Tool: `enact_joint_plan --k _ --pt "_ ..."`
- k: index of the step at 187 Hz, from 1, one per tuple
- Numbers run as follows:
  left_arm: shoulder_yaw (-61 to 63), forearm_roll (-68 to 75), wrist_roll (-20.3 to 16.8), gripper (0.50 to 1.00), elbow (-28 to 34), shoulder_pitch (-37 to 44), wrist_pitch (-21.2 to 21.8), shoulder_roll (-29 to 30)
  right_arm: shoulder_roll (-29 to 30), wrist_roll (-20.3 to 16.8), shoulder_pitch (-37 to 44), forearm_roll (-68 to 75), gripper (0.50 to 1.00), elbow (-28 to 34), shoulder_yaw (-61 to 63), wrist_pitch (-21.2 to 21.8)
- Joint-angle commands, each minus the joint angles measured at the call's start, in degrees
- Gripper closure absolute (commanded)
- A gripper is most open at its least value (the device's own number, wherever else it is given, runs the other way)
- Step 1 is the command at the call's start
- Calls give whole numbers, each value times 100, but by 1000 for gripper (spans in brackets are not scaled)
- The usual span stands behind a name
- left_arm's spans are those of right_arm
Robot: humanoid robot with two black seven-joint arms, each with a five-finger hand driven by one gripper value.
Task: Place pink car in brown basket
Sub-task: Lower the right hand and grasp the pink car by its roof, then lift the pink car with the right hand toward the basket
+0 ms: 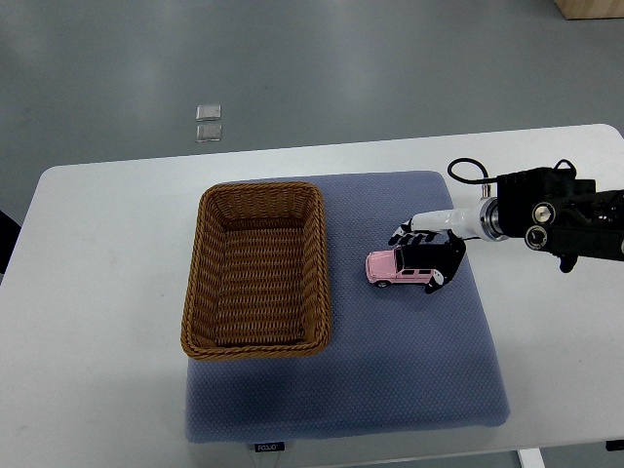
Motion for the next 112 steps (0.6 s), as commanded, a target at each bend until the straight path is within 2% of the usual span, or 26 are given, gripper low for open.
enact_joint_plan --k 1,11,52,76,95,112 --pt "0 0 0 500 0 0 -1 0 41 0 -30 -21 648 -12 0 -68" --pt "0 0 0 500 0 0 -1 0 41 0 -30 -30 703 -21 0 -68" --pt "0 0 0 500 0 0 -1 0 32 18 -30 -126 846 -12 0 -68" --pt "0 0 0 500 0 0 -1 0 41 44 -30 -223 901 -12 0 -59" --pt "0 0 0 500 0 0 -1 0 41 53 -21 -232 997 -3 0 -42" --pt "0 0 0 500 0 0 -1 0 23 53 -12 -232 1000 -3 0 -33"
